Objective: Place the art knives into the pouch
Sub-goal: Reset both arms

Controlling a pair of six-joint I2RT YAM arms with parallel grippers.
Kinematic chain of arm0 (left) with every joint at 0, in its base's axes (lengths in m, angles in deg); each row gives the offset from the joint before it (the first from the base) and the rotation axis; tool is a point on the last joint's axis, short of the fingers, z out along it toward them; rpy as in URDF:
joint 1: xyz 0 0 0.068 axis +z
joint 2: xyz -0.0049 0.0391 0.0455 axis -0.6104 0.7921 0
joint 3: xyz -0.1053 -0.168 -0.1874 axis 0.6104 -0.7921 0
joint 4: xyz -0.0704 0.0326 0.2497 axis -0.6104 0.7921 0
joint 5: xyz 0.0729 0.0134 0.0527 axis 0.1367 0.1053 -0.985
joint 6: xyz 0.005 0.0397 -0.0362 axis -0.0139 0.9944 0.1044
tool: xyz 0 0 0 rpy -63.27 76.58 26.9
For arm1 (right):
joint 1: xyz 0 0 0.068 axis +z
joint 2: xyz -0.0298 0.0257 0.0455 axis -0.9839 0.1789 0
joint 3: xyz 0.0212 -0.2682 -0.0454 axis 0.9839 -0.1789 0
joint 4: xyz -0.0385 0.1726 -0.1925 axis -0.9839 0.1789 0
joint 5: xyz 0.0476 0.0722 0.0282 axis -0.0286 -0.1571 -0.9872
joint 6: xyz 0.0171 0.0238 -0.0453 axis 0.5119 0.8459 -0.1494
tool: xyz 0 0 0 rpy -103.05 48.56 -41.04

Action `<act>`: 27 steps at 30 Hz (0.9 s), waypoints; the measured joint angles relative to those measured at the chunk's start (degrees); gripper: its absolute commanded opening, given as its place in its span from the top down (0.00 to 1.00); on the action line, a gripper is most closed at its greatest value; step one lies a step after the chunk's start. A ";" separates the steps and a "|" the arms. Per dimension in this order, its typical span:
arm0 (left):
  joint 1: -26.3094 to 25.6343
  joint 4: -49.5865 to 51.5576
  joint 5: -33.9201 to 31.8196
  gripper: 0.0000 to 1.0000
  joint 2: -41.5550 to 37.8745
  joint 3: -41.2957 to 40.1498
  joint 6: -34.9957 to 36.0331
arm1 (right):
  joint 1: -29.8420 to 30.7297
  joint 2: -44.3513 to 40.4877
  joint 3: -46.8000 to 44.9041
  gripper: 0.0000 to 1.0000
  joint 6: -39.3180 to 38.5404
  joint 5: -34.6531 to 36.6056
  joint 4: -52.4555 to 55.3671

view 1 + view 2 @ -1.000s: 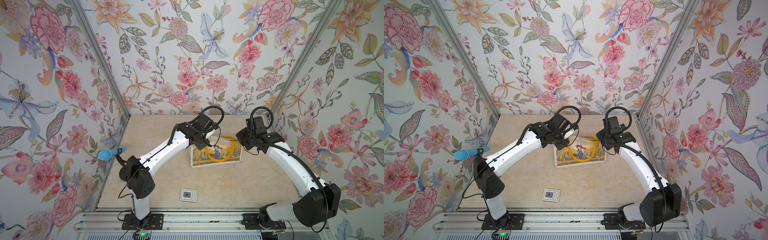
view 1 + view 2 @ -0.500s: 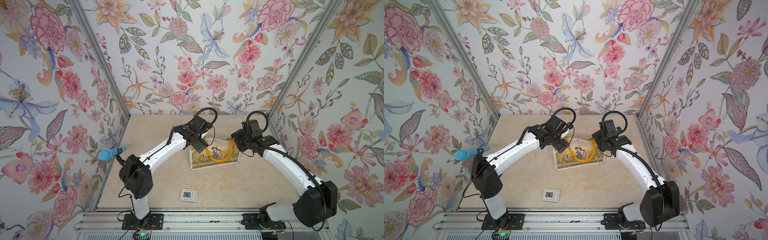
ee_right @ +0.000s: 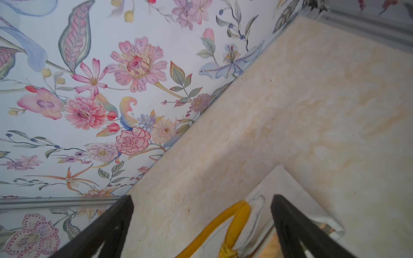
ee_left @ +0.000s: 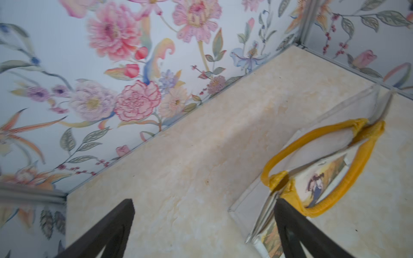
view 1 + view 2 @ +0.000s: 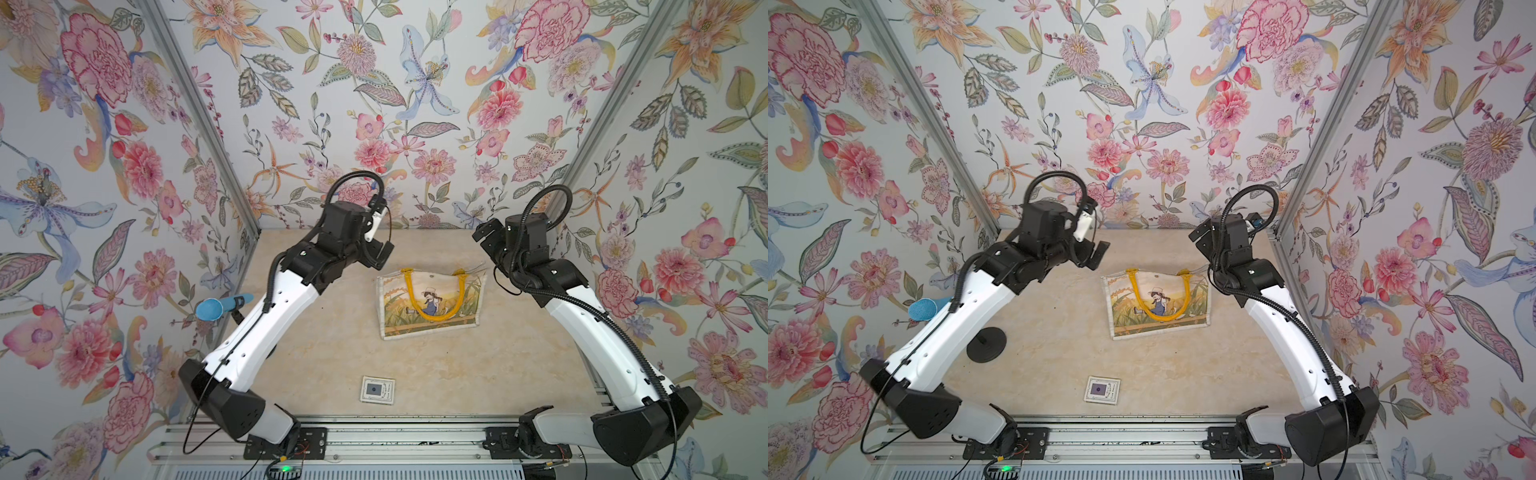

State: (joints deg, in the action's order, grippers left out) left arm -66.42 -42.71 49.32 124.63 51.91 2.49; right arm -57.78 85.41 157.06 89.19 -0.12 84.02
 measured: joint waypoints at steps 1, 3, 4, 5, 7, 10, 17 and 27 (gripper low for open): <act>3.13 -4.48 -0.92 0.00 -4.90 -6.01 -0.39 | -0.28 -0.52 0.55 0.00 -3.37 2.34 -0.04; 9.16 -12.48 -3.21 0.00 -12.90 -18.01 -1.29 | -1.46 -1.53 0.76 0.00 -10.16 6.16 -0.17; 12.11 -17.64 -4.15 0.00 -16.72 -25.31 -1.75 | -2.27 -1.81 0.63 0.00 -13.66 8.02 -0.22; 13.81 -21.38 -4.85 0.00 -18.95 -30.56 -2.16 | -3.04 -2.03 0.13 0.00 -16.59 9.53 -0.66; 16.59 -31.95 -6.56 0.00 -22.86 -44.15 -2.54 | -4.55 -2.86 -3.06 0.00 -22.34 12.98 -1.86; 18.10 -48.11 -9.97 0.00 -26.53 -64.96 -2.56 | -7.02 -5.40 -12.74 0.00 -28.17 16.04 -4.66; 20.90 -70.29 -16.48 0.00 -26.82 -82.47 -3.34 | -14.08 -23.87 -45.70 0.00 -36.17 17.59 -23.67; 25.40 -100.26 -20.68 0.00 -2.10 -86.58 -3.98 | -19.56 -23.08 -63.84 0.00 -40.94 12.20 -49.13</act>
State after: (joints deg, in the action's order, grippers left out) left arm -41.02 -142.96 28.65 122.53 -34.66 -1.49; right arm -77.35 62.33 93.22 48.25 12.08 34.89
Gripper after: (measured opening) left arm 0.996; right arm 0.997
